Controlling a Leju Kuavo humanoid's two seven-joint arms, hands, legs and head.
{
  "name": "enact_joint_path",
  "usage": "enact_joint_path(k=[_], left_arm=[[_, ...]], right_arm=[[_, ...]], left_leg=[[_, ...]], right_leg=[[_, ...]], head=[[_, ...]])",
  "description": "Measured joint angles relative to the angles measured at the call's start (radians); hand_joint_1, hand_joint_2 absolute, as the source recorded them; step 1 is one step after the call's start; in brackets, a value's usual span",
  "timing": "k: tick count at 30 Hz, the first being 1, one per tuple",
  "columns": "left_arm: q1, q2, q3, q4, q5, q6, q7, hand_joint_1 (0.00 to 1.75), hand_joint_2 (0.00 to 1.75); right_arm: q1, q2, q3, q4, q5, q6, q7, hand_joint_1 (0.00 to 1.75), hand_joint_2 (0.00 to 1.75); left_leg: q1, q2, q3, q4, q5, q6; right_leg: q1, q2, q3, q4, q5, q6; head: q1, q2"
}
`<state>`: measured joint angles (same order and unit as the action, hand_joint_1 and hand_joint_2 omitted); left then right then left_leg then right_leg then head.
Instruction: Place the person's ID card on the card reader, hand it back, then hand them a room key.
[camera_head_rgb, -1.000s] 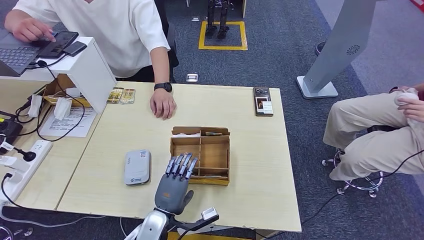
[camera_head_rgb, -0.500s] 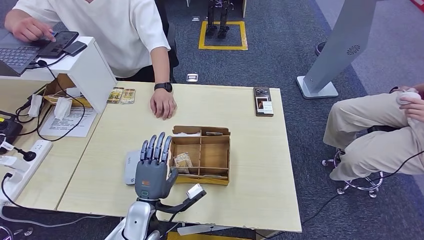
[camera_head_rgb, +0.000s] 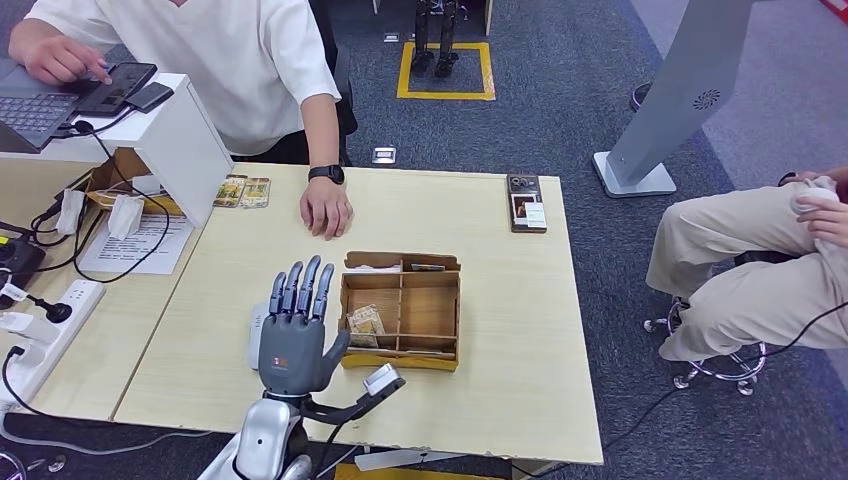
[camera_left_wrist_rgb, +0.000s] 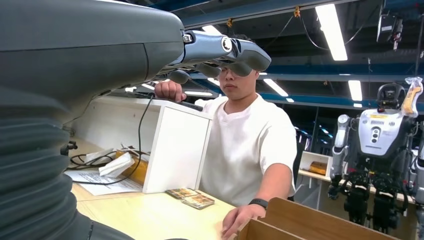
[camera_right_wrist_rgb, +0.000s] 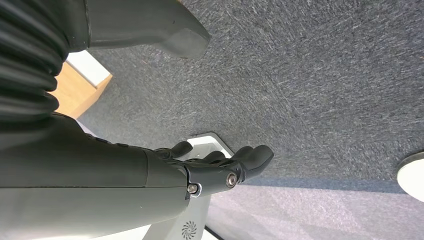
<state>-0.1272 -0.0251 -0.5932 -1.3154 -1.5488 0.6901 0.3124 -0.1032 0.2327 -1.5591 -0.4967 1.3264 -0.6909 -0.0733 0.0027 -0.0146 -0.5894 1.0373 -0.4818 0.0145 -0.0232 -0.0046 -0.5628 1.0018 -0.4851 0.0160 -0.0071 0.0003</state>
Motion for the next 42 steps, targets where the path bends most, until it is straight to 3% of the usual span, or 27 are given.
enact_joint_path(k=[13,16,20,31,36,42], left_arm=[[0.001,0.009,0.000,0.018,0.000,0.000,-0.003,0.00,1.75],[0.027,-0.013,0.025,-0.006,0.016,0.000,-0.126,0.00,1.75],[0.078,-0.085,0.137,-0.066,0.065,0.000,-0.345,0.00,1.75],[0.136,-0.232,0.378,-0.133,0.140,0.001,-0.613,0.00,1.75],[0.146,-0.248,0.431,-0.138,0.110,0.001,-0.625,0.00,1.75],[0.144,-0.237,0.429,-0.129,0.021,0.001,-0.472,0.00,1.75]], right_arm=[[0.000,0.000,0.000,0.000,0.000,0.000,-0.002,0.00,1.75],[0.000,0.000,0.000,0.000,-0.001,0.000,0.000,0.00,1.75],[0.001,0.000,0.000,-0.003,-0.004,0.000,0.001,0.00,1.75],[0.001,0.001,0.000,-0.009,-0.007,0.000,0.010,0.00,1.75],[0.001,0.002,0.000,-0.012,-0.008,0.000,0.010,0.00,1.75],[0.000,0.002,0.000,-0.011,-0.011,0.000,0.000,0.00,1.75]], left_leg=[[0.000,0.000,0.000,0.000,0.000,0.000],[0.000,0.000,0.000,0.000,0.000,0.000],[0.000,0.000,0.000,0.000,0.000,0.000],[0.000,0.000,0.000,0.000,0.000,0.000],[0.000,0.000,0.000,0.000,0.000,0.000],[0.000,0.000,0.000,0.000,0.000,0.000]], right_leg=[[0.000,0.000,0.000,0.000,0.000,0.000],[0.000,0.000,0.000,0.000,0.000,0.000],[0.000,0.000,0.000,0.000,0.000,0.000],[0.000,0.000,0.000,0.000,0.000,0.000],[0.000,0.000,0.000,0.000,0.000,0.000],[0.000,0.000,0.000,0.000,0.000,0.000]], head=[[0.000,0.000],[0.000,0.000],[0.000,0.000],[0.000,0.000],[0.000,0.000],[0.000,0.000]])
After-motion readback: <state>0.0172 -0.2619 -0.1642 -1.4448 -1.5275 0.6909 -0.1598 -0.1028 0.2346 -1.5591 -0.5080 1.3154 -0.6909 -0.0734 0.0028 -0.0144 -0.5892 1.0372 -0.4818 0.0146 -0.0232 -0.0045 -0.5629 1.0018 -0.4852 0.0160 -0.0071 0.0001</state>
